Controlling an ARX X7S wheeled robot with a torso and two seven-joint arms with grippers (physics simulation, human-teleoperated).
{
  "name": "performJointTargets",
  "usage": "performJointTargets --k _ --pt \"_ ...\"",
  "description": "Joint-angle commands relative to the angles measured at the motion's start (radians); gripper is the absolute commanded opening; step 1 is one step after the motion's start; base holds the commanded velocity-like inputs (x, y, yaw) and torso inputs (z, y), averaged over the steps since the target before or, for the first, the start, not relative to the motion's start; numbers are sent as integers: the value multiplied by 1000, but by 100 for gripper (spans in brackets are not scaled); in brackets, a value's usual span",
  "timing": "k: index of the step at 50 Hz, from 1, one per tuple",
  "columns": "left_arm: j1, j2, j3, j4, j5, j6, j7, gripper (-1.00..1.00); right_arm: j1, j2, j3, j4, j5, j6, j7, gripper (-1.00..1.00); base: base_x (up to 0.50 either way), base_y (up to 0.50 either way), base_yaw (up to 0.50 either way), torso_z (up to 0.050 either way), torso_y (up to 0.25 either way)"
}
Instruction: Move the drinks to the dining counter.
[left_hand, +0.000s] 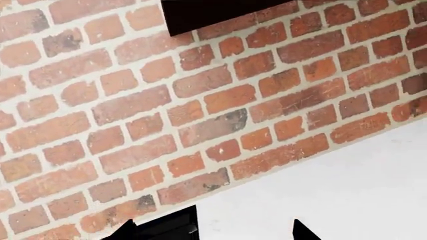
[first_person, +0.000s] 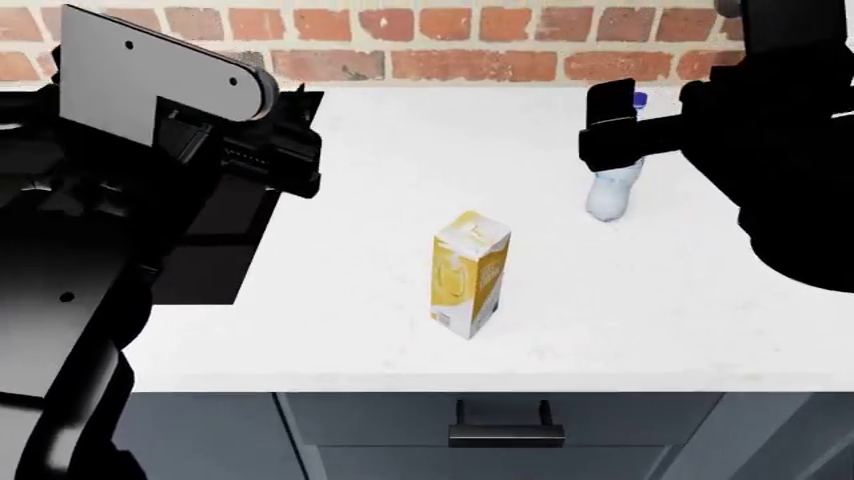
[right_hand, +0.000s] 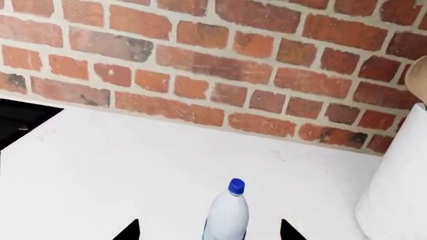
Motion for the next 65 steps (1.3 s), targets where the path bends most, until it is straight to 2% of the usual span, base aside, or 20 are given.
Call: performJointTargets --k 1,7,16,33,43,53,58,65 --pt "11 -7 17 19 -42 -41 42 100 -31 10 -7 59 12 -9 39 100 0 0 0 0 0" --pt "23 -9 20 6 -47 -25 46 100 -46 16 -30 81 -33 -42 -5 100 0 0 0 0 0" --pt "36 -14 28 -11 -45 1 41 100 -42 -12 -135 199 -205 -176 -202 100 0 0 0 0 0" --pt "44 -15 37 -27 -49 21 37 100 -55 -15 -191 366 -333 -302 -310 100 0 0 0 0 0" --pt "55 -17 44 -9 -54 23 34 100 0 -78 -293 592 -455 -417 -480 100 0 0 0 0 0" --pt "76 -18 39 -9 -59 38 33 100 14 -106 -331 773 -534 -499 -532 100 0 0 0 0 0" --pt "85 -16 40 6 -66 41 34 100 54 -167 -399 911 -588 -555 -655 100 0 0 0 0 0" --pt "92 -19 30 18 -72 42 36 100 90 -206 -428 1069 -634 -629 -735 100 0 0 0 0 0"
